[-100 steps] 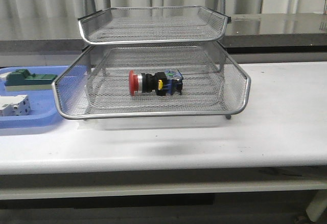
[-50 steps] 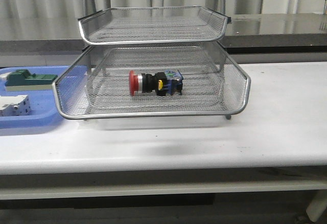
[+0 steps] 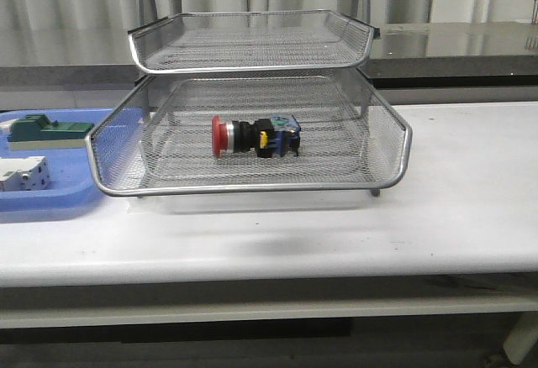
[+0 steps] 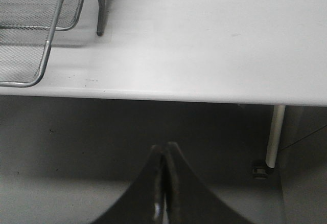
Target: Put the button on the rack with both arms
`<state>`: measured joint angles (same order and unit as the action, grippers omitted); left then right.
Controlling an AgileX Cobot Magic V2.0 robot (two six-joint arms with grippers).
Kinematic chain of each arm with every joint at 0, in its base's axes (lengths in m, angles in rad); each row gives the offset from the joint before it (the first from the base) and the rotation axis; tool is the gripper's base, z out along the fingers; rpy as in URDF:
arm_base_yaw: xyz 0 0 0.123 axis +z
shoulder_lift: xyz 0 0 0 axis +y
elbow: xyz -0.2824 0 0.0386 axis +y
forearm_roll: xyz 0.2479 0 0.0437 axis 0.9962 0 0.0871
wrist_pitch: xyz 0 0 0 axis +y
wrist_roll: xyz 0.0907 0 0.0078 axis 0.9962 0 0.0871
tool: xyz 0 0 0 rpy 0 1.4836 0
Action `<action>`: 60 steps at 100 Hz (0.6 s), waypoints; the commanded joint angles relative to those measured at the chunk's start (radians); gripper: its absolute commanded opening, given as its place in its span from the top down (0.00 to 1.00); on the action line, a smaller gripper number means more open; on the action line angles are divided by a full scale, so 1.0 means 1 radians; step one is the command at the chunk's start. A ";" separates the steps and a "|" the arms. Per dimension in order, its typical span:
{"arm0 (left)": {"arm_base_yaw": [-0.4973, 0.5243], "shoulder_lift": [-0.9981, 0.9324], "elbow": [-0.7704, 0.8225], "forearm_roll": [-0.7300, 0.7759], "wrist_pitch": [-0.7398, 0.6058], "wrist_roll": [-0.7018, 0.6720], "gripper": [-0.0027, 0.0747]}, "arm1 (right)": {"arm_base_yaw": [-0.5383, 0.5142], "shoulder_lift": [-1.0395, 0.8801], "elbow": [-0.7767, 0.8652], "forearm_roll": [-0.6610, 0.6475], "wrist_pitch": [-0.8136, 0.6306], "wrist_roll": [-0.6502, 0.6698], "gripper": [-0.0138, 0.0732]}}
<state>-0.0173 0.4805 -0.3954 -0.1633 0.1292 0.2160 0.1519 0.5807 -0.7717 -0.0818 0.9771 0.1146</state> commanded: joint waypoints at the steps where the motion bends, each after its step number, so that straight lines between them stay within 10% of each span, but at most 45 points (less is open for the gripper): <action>1: 0.002 0.002 -0.027 -0.014 -0.093 -0.012 0.41 | -0.006 0.001 -0.034 -0.017 -0.054 -0.004 0.92; 60: 0.002 0.002 -0.027 -0.014 -0.093 -0.012 0.96 | -0.006 0.001 -0.034 -0.017 -0.054 -0.004 0.92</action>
<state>-0.0173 0.4805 -0.3954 -0.1656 0.1236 0.2123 0.1519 0.5807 -0.7717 -0.0818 0.9771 0.1146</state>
